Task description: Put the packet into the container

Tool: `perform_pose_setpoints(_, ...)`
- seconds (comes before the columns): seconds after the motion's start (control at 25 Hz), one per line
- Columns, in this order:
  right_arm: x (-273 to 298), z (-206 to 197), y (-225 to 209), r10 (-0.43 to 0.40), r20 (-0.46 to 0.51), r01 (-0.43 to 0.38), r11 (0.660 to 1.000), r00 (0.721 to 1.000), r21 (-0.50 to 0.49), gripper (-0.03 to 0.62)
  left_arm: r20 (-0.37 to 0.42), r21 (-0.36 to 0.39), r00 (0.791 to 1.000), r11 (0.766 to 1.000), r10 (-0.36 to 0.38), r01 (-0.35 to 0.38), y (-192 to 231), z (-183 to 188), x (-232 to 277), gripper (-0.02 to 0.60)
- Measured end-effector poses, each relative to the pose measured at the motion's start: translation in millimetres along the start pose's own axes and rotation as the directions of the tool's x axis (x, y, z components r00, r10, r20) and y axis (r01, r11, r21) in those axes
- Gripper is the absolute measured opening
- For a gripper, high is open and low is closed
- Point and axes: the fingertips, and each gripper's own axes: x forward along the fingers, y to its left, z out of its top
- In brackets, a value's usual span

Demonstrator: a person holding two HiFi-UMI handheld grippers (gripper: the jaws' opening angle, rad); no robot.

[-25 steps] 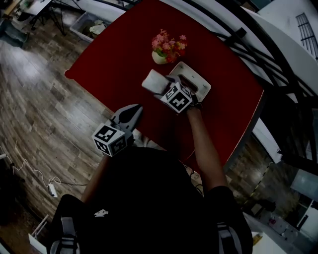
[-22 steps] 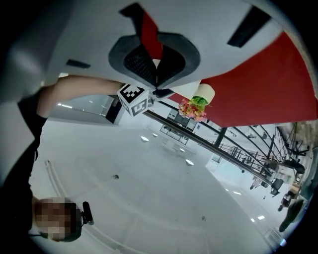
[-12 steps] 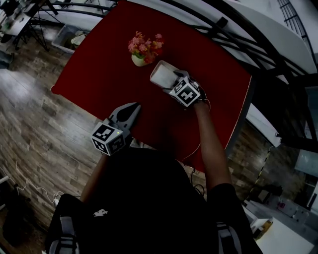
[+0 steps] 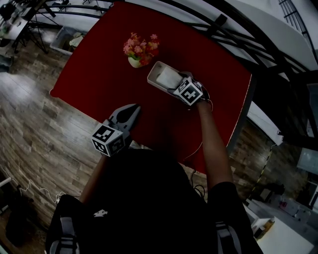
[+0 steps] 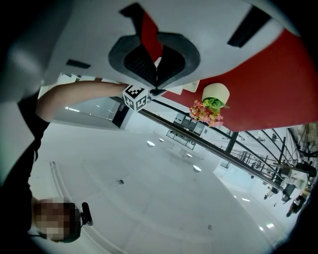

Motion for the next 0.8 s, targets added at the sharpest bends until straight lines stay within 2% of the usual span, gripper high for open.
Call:
perform_pose_setpoints(0.56,29,-14,0,0.070,0.000,-0.070,0.997,0.998,0.035,0.417,-0.011,-0.012,0.997,0.997,0.076,-0.076,8,-10,-12,0.009)
perform_pose_setpoints(0.8,28,-15,-1,0.062,0.016,-0.063,0.994,0.998,0.093,0.419,-0.007,-0.010,0.997,0.997,0.078,-0.078,6,-8,-14,0.009)
